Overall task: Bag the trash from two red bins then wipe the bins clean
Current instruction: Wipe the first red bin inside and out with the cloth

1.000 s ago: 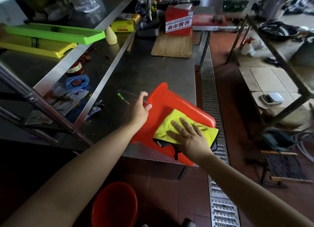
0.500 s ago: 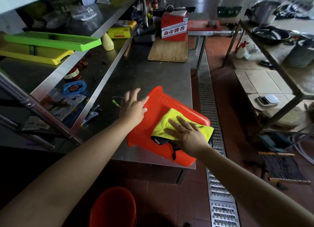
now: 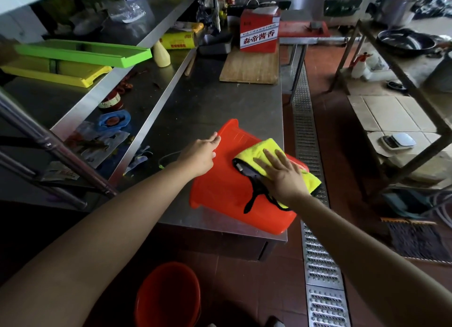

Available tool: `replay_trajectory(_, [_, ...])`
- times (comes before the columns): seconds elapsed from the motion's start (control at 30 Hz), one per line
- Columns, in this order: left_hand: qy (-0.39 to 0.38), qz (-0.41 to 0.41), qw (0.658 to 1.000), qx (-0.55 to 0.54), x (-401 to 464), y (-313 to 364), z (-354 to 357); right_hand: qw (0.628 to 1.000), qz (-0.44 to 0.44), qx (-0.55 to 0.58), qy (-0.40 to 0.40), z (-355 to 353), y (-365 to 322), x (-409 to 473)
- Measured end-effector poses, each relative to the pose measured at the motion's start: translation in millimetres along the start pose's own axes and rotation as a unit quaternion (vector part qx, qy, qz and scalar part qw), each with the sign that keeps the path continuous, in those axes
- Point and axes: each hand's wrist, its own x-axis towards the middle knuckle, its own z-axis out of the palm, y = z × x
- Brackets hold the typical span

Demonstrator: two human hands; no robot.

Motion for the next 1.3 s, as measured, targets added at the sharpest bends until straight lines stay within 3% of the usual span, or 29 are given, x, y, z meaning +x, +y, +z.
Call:
replay_trajectory(0.13, [0.004, 0.010, 1.000, -0.012, 1, -7, 1, 0.968, -0.196, -0.149, 0.057, 55, -31, -41])
replay_trajectory(0.23, [0.020, 0.020, 1.000, -0.010, -2, -10, 6, 0.950, -0.253, -0.170, 0.068, 58, -16, -41])
replay_trajectory(0.37, [0.030, 0.026, 0.999, -0.017, -4, -11, 10, 0.979, -0.182, -0.065, 0.068, 25, 27, -13])
replay_trajectory(0.43, [0.035, 0.020, 0.999, -0.019, -3, -10, 9, 0.996, -0.077, 0.029, 0.042, 8, 52, 5])
replay_trajectory(0.53, [0.033, 0.019, 0.999, -0.024, -2, -8, 9, 0.988, 0.042, 0.144, 0.039, 2, 64, 15])
replay_trajectory(0.67, [0.029, 0.011, 0.999, -0.019, -1, -12, 5, 0.989, -0.084, -0.015, 0.123, 38, 34, -31])
replay_trajectory(0.83, [0.028, 0.021, 0.999, -0.028, -7, -18, 4, 0.954, -0.236, -0.122, 0.139, 63, 20, -74])
replay_trajectory(1.03, [-0.013, 0.029, 0.997, -0.064, -4, -25, 0, 0.964, -0.197, -0.136, 0.117, 59, 15, -78])
replay_trajectory(1.3, [-0.020, 0.047, 0.996, -0.075, 1, -31, -5, 0.976, -0.161, -0.120, 0.082, 55, -98, 5])
